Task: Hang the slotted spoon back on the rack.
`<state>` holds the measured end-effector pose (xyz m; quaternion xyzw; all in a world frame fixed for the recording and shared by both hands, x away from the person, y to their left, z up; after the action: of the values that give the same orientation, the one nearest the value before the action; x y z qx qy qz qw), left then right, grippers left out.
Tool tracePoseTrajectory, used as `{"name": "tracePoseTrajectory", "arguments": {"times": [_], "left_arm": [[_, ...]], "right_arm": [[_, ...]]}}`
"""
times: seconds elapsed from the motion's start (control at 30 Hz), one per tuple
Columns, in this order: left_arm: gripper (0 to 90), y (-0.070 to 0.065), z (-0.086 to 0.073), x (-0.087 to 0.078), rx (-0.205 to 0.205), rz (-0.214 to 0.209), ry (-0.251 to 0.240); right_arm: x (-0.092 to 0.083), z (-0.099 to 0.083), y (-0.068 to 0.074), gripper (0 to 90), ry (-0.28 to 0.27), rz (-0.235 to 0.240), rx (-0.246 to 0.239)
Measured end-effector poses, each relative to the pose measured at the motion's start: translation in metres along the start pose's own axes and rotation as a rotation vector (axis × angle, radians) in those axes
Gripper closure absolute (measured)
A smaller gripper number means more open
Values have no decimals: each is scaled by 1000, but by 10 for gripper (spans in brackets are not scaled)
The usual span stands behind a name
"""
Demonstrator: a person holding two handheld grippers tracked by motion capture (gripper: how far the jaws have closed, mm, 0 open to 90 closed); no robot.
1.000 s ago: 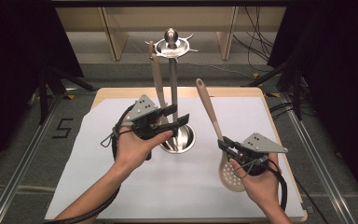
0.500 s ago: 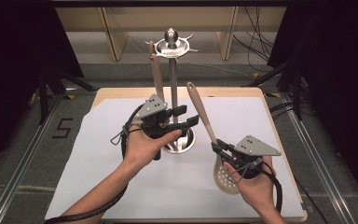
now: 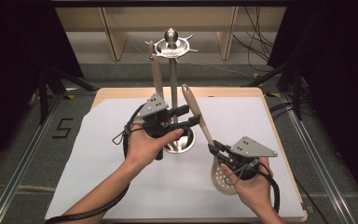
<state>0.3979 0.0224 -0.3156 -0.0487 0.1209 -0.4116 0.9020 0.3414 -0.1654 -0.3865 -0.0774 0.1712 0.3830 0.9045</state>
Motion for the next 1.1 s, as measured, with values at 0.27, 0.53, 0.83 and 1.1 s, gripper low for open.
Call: {"name": "tracePoseTrajectory", "arguments": {"times": [0.27, 0.53, 0.83, 1.1], "left_arm": [[523, -4, 2, 1, 1, -13, -11], [639, -9, 5, -1, 12, -37, -31], [738, -24, 6, -7, 9, -142, -28], [741, -25, 7, -11, 69, -160, -3]], "right_arm": [[1, 1, 3, 793, -9, 4, -15], [4, 1, 5, 793, -14, 24, -42], [10, 0, 7, 788, -3, 47, -61], [15, 6, 10, 689, -13, 101, -62]]}}
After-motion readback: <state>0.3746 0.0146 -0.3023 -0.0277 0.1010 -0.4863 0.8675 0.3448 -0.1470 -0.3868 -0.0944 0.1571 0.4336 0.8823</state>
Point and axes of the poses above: each handheld gripper's, and its own axes: x roughly forward along the jaws, z roughly out of its top, y roughly to its left, the point moved 4 cm from there along x, roughly forward along the jaws, and after that the axes turned 5 degrees about z, right-handed, at the moved point
